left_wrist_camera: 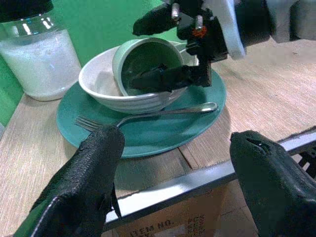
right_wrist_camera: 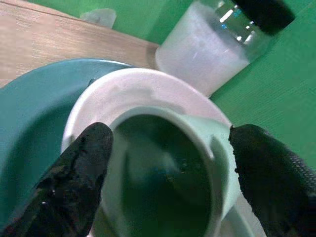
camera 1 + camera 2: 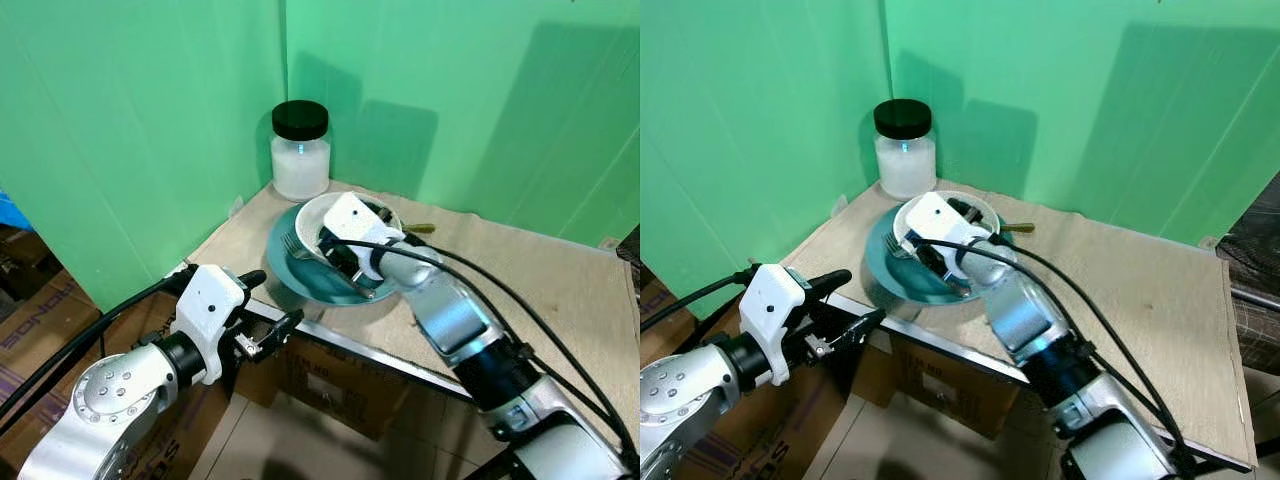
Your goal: Setting the table
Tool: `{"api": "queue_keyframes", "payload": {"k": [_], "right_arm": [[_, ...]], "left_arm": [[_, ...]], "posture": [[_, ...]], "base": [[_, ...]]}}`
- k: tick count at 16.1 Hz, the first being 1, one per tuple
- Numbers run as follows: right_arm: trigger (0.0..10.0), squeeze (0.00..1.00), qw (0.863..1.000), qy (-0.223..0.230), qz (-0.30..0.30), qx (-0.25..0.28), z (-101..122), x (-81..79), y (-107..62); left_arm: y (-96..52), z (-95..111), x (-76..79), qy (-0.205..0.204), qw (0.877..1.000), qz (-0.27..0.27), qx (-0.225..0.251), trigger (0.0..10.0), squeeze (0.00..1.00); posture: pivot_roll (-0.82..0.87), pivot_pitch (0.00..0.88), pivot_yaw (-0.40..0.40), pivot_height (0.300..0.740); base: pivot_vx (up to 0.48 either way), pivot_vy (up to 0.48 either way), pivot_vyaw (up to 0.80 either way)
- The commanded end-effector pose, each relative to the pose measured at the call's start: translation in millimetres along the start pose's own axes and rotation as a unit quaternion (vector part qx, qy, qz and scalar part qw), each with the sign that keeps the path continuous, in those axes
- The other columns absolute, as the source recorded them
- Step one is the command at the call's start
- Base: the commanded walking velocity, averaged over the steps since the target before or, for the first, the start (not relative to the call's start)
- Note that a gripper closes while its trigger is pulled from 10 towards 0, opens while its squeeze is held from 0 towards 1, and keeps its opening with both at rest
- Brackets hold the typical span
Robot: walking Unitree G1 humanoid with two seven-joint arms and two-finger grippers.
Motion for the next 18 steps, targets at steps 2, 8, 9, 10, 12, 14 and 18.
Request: {"api": "queue_keyframes", "payload": {"k": [2,8,9,10,12,14,18], "right_arm": [[0.0,0.00,1.000,-0.010,-0.018,-0.013,0.8,12.0,2.0],[0.0,0.00,1.000,-0.013,-0.020,-0.015,-1.4,15.8,2.5],[0.0,0.00,1.000,-0.014,-0.021,-0.015,-1.7,16.0,2.5],[0.0,0.00,1.000,-0.016,-0.021,-0.016,-2.2,16.9,2.4],[0.0,0.00,1.000,-0.016,-0.021,-0.017,-2.8,18.4,3.0],[0.0,0.00,0.999,-0.016,-0.021,-0.018,-3.2,18.9,3.2],[0.0,0.00,1.000,-0.010,-0.022,-0.019,-5.6,19.7,3.7]], "left_arm": [[0.3,0.8,-0.5,0.004,1.000,-0.007,-0.006,10.0,0.00],[0.0,-2.4,1.0,0.006,1.000,-0.008,-0.006,10.0,0.00],[0.0,-2.5,1.1,0.006,1.000,-0.008,-0.006,10.0,0.00],[0.0,-2.7,1.3,0.006,1.000,-0.009,-0.006,10.0,0.00],[0.7,-2.6,0.9,0.005,1.000,-0.010,-0.004,10.0,0.00],[1.0,-2.8,0.8,0.005,1.000,-0.012,-0.004,10.0,0.00],[2.3,-2.2,2.1,0.005,1.000,-0.018,-0.005,10.0,0.00]], "posture": [[-0.02,0.000,-0.001,0.740],[-0.02,0.000,-0.001,0.740],[-0.02,0.000,-0.001,0.740],[-0.02,0.000,-0.001,0.740],[-0.02,0.000,-0.002,0.740],[-0.02,0.000,-0.001,0.740],[-0.02,0.000,0.005,0.740]], "base": [[0.000,0.000,0.00],[0.000,0.000,0.00],[0.000,0.000,0.00],[0.000,0.000,0.00],[0.000,0.000,0.00],[0.000,0.000,0.00],[0.000,0.000,0.00]]}}
Point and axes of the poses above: a point about 5 cm out from each wrist's last joint towards the gripper, its own y axis pointing out of the wrist towards the gripper, its own z axis along the axis of the wrist's last joint, x = y × z, the point moved 1 cm from there along y, pointing out of the wrist towards the gripper, and after that the axes turned 13 degrees about -y, right-handed, at the moved point
